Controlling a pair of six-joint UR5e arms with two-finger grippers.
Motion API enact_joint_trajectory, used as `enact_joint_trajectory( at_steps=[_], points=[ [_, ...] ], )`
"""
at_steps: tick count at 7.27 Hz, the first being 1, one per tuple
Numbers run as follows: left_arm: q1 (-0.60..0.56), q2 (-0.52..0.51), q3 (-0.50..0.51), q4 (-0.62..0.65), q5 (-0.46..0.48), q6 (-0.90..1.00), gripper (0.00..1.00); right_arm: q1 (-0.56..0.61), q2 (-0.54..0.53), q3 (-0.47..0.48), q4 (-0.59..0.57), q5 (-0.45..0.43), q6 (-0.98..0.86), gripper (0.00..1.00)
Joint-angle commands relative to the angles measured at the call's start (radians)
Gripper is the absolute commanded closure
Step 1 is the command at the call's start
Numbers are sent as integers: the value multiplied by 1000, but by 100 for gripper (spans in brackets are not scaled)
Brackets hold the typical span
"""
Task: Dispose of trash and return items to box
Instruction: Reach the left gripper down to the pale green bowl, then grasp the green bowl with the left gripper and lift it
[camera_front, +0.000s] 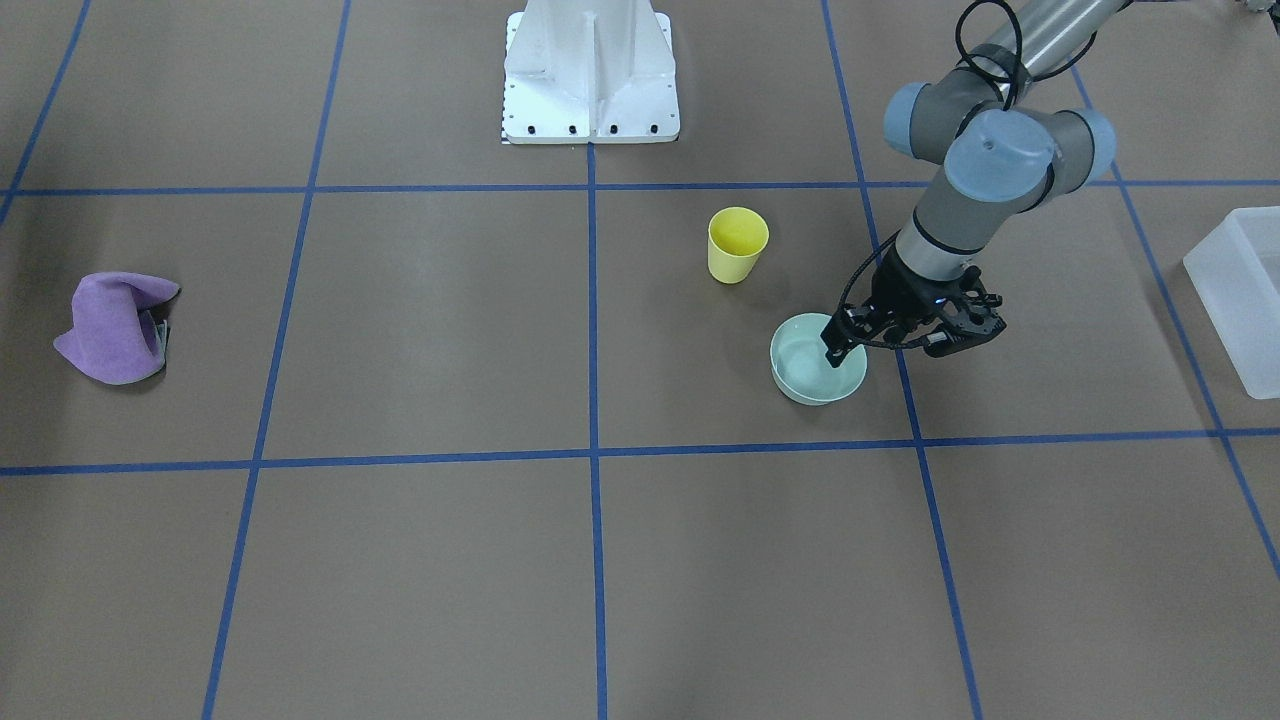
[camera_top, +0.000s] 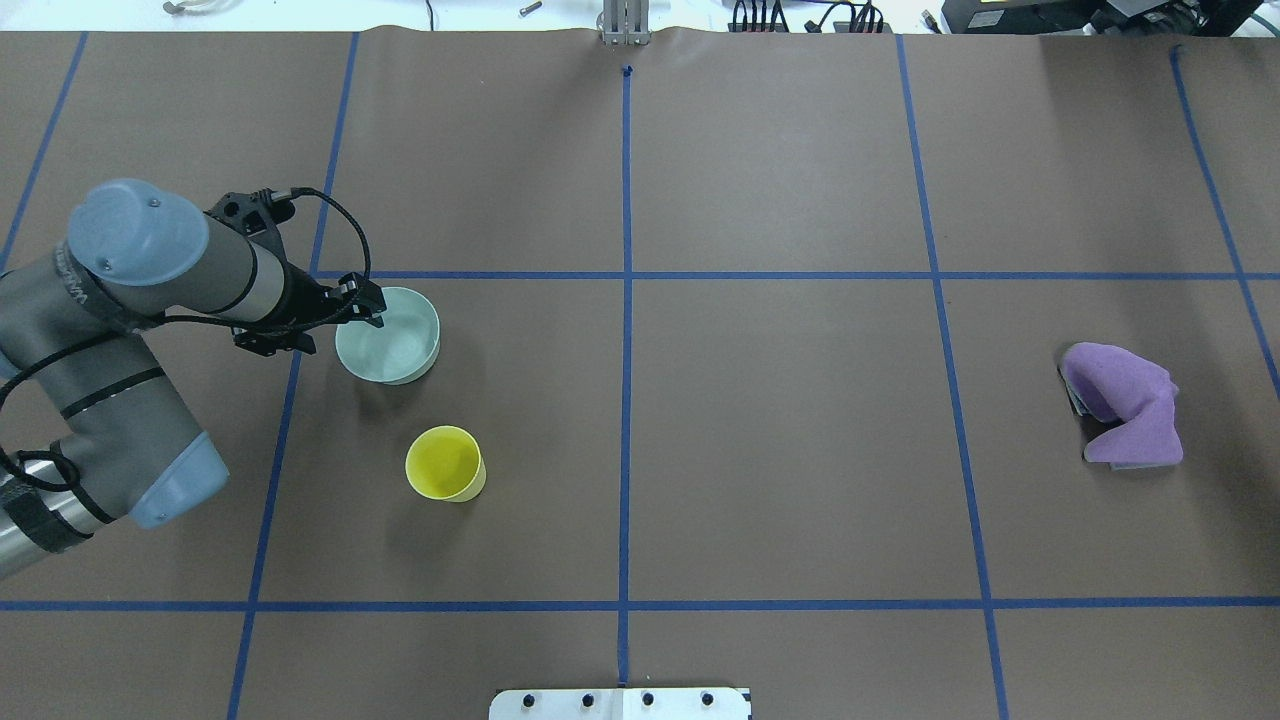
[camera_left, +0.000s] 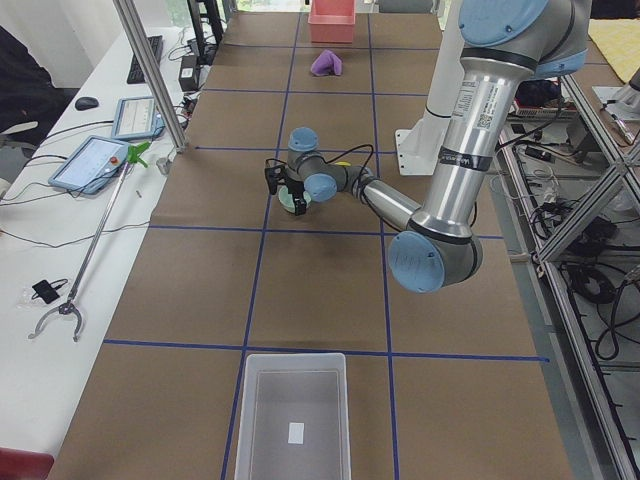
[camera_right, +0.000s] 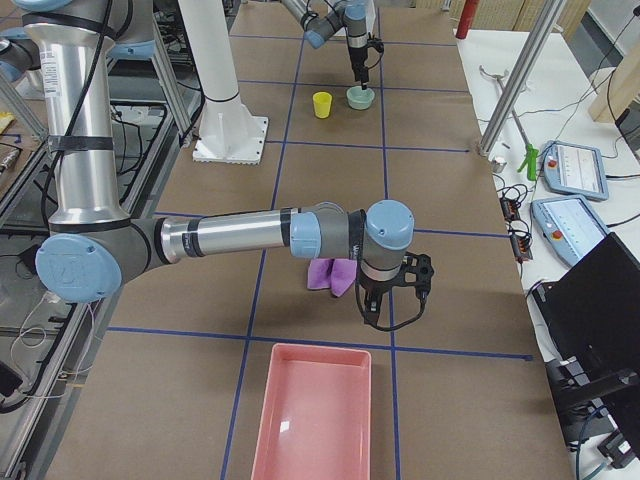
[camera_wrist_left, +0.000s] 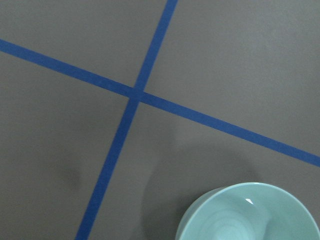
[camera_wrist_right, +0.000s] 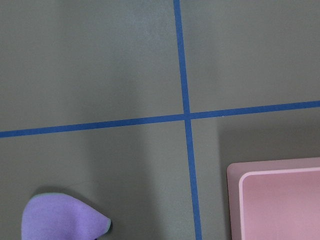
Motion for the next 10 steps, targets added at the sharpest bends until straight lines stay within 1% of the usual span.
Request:
enact_joint_trajectory(
  at_steps=[1, 2, 3, 4, 5, 6, 7, 8, 9, 10],
  points=[
    [26, -7, 14, -1, 0, 2, 45, -8, 2, 0, -1, 11, 11, 0],
    [26, 2, 12, 1, -5, 3, 84, -8, 2, 2, -1, 17, 11, 0],
    [23, 7, 2, 2, -8, 3, 100, -8, 1, 3, -1, 23, 11, 0],
    [12, 11, -27, 11, -41, 2, 100, -10, 1, 3, -1, 38, 11, 0],
    [-13, 48, -90, 21, -111, 0, 100, -10, 1, 5, -1, 55, 10, 0],
    [-90, 74, -130, 21, -206, 2, 100, -16, 1, 5, 2, 59, 10, 0],
    [-194, 95, -151, 19, -318, 9, 100, -22, 1, 9, 4, 60, 11, 0],
    [-293, 105, -156, 19, -418, 66, 100, -25, 1, 17, 5, 72, 13, 0],
    [-408, 159, -156, 19, -469, 169, 100, -30, 1, 35, 4, 74, 19, 0],
    [-531, 242, -143, 22, -507, 369, 100, -50, 1, 52, 5, 74, 38, 0]
  ],
)
